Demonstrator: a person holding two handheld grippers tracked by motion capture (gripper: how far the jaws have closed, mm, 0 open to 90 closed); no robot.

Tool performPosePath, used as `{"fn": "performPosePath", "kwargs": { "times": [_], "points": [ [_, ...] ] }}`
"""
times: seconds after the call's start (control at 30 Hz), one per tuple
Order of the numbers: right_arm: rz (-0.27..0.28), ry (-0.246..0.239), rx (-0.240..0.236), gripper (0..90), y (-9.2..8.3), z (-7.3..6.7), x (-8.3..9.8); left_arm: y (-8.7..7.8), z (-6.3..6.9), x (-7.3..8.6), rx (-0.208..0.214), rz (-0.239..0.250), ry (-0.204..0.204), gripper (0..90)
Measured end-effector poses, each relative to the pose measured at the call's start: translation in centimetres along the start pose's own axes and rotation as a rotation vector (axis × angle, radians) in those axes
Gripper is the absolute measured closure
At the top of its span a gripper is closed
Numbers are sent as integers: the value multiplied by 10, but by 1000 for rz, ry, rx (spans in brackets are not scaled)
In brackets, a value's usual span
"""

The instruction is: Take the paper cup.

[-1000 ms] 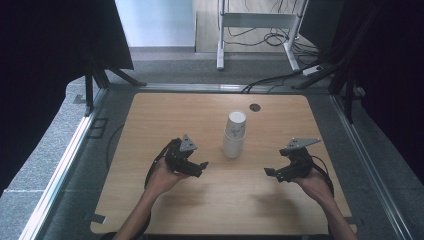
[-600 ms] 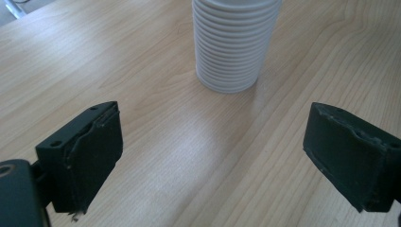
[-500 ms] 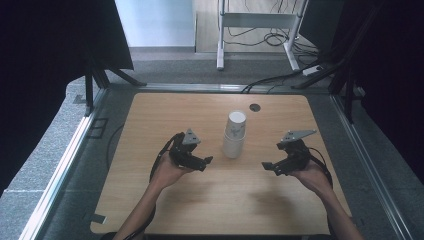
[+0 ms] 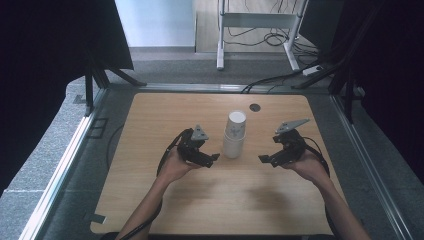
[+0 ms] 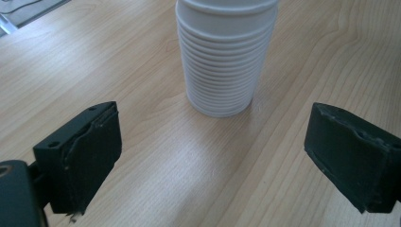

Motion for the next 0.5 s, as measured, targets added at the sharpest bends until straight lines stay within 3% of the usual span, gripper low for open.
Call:
{"fn": "performPosePath", "kwargs": {
  "times": [0.5],
  "points": [
    [-27,-25,-8,52,1,1,-19,18,1,-13,13,7,21,63]
  ]
}}
Point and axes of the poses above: each handheld gripper's, and its own axes: y roughly forward along the jaws, x roughly out of its underside, z roughly to its right, the point moved 2 cm from there along y, roughly forward along the jaws, and after that the axes turned 6 degrees about y, right-handed, at the moved point
